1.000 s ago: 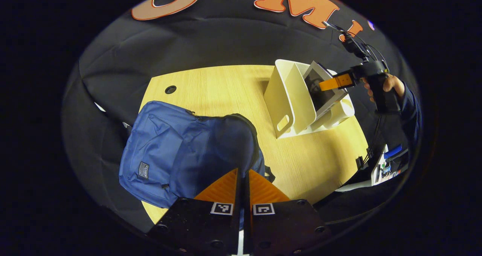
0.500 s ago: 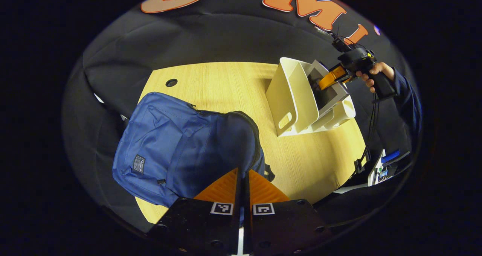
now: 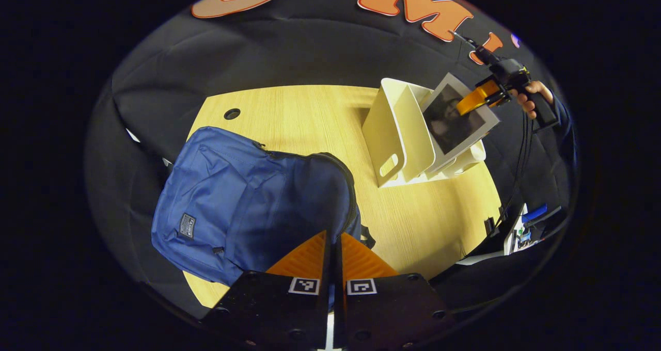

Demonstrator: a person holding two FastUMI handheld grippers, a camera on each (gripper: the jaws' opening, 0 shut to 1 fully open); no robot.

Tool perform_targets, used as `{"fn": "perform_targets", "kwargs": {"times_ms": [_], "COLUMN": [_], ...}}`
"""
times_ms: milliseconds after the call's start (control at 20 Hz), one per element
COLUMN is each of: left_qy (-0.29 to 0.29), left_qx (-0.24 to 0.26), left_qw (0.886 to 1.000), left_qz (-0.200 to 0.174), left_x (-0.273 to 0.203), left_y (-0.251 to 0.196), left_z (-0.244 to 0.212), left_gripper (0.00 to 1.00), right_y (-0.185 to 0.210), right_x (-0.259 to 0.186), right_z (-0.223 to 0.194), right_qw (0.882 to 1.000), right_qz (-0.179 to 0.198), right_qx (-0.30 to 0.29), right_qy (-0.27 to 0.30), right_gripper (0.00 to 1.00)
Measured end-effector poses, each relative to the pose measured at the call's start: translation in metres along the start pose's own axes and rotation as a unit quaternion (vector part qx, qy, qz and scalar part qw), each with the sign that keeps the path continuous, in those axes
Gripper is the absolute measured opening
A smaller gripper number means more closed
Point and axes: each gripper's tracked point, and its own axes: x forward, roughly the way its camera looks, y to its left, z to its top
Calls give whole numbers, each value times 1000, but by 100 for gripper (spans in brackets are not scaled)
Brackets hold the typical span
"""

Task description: Open the schoolbag, grab two books from the bookshelf and put them into the schoolbag.

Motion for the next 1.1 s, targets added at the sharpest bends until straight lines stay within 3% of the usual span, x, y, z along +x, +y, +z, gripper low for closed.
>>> {"fn": "perform_targets", "kwargs": {"times_ms": [200, 650, 850, 1100], "left_qy": [-4, -4, -5, -4], "left_qx": [-3, 7, -3, -21], "left_qw": [1000, 1000, 1000, 1000], "left_qz": [-2, 16, 11, 11], "left_x": [0, -7, -6, -2], "left_y": [0, 5, 4, 6], "left_z": [0, 1, -1, -8], "left_gripper": [5, 5, 5, 5], "right_y": [-3, 9, 9, 24], "right_x": [-46, -111, -119, -110], "right_z": [4, -33, -65, -92], "right_qw": [999, 995, 992, 978], "right_qz": [12, 82, 114, 193], "right_qx": [-9, -15, 1, 57], "right_qy": [-30, -58, -57, -59], "right_gripper": [35, 34, 34, 34]}}
